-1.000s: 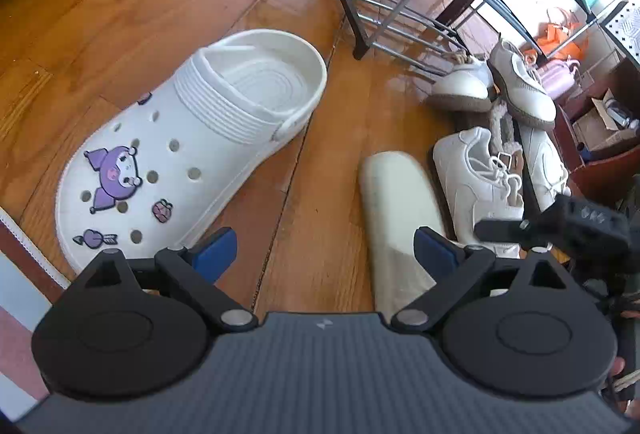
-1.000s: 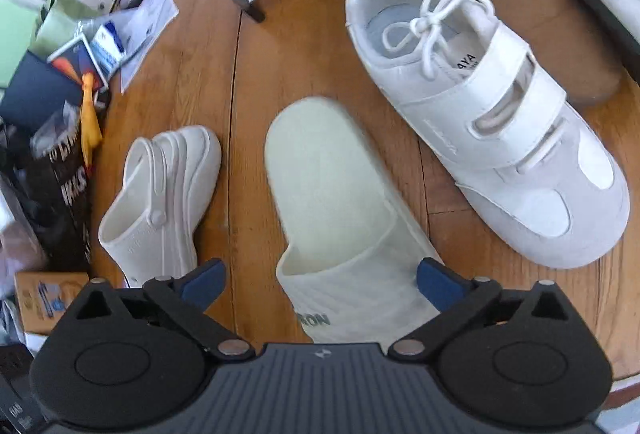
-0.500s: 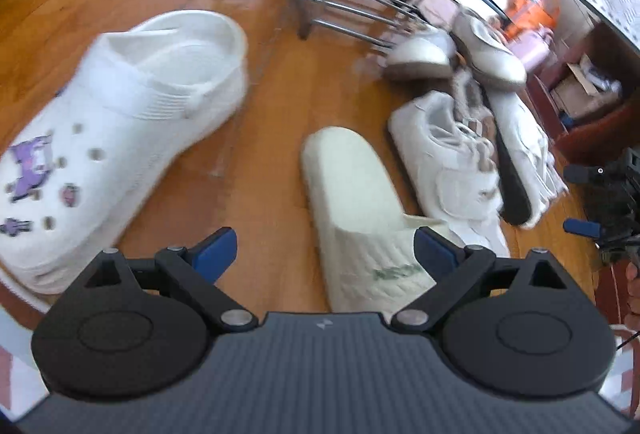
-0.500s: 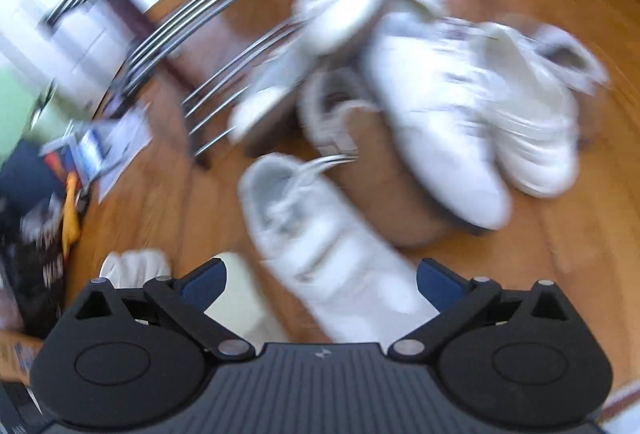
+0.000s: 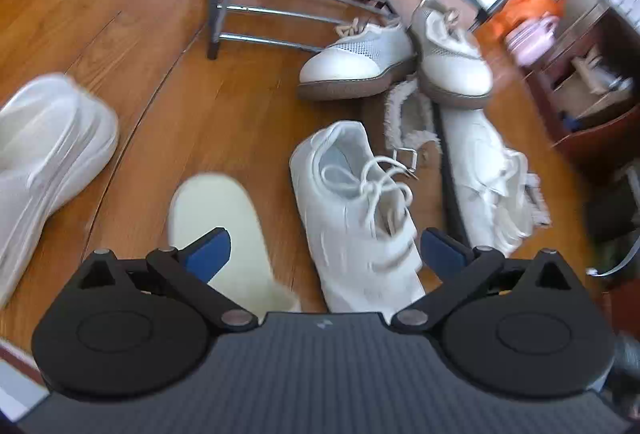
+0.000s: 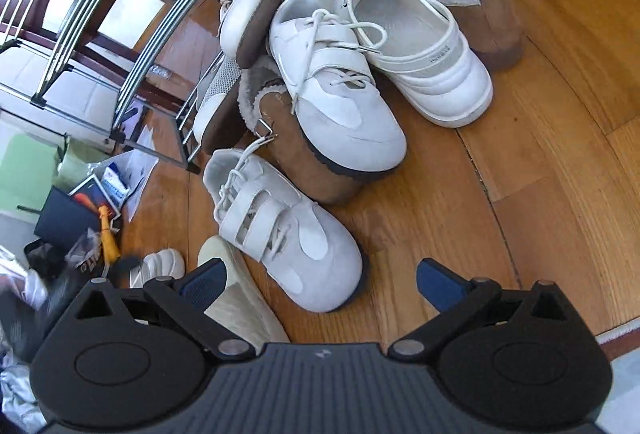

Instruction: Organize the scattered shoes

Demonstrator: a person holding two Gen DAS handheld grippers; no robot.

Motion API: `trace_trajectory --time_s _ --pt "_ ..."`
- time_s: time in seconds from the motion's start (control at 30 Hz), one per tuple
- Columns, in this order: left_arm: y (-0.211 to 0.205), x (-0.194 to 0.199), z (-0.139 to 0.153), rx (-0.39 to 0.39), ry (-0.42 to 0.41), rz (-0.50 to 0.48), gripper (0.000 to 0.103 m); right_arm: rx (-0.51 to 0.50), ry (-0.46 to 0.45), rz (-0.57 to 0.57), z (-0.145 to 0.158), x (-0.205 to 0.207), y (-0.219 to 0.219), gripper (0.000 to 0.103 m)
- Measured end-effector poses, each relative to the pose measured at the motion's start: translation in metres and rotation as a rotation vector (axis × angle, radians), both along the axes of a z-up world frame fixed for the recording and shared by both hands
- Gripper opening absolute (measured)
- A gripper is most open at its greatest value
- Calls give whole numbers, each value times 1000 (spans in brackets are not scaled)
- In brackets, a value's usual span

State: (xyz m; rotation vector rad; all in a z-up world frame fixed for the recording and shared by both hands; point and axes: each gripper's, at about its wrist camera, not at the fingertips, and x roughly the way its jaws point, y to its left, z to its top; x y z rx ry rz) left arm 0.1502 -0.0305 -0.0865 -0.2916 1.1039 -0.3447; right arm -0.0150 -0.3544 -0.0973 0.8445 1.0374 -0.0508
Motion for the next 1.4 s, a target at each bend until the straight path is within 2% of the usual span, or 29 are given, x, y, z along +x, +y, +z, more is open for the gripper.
trace_trajectory --time_s 0.13,0.27,0.37,0.47,0.53,0.57,0.67,0.77,0.8,0.9,0.93,1.03,1.07,1.13,1.2,1.27,1.33,1.4 --pt "-24 33 -30 7 96 74 103 45 -5 16 -14 -6 -8 102" --pt "-34 48 -53 -26 129 148 103 56 0 23 -22 -8 -11 102" --pt "-47 56 -70 -66 166 161 102 48 11 34 -26 -6 -9 102" --pt "-61 57 -79 -82 194 162 98 55 23 48 -34 -1 -3 102" --pt "-68 55 -77 -50 189 160 95 56 26 55 -37 3 -1 102" --pt "-70 51 -74 -32 185 159 90 57 25 66 -39 7 2 102" --pt "-63 39 -68 -65 187 197 84 58 21 89 -40 11 8 102" --pt "-55 28 -65 -62 177 213 72 58 20 96 -40 12 11 102" --pt "-54 27 -64 -61 175 214 71 59 21 96 -41 12 12 102" --pt "-57 25 -64 -47 126 179 72 63 32 97 -45 12 12 102" --pt "-59 25 -65 -41 106 163 80 63 39 96 -47 12 12 102" --pt "-63 28 -77 -67 151 183 93 63 50 94 -50 12 12 102" --pt "-66 29 -82 -49 172 167 96 63 51 94 -50 12 12 102" --pt "-77 29 -86 17 155 120 93 60 53 92 -51 11 12 102" --pt "-87 24 -84 80 127 79 85 58 54 91 -51 10 12 102" --pt "-88 19 -79 68 158 50 79 60 52 86 -50 9 10 102" --pt "-88 12 -81 42 194 38 78 56 48 76 -49 7 7 102" --pt "-91 3 -79 52 191 11 76 47 48 69 -48 6 5 102"
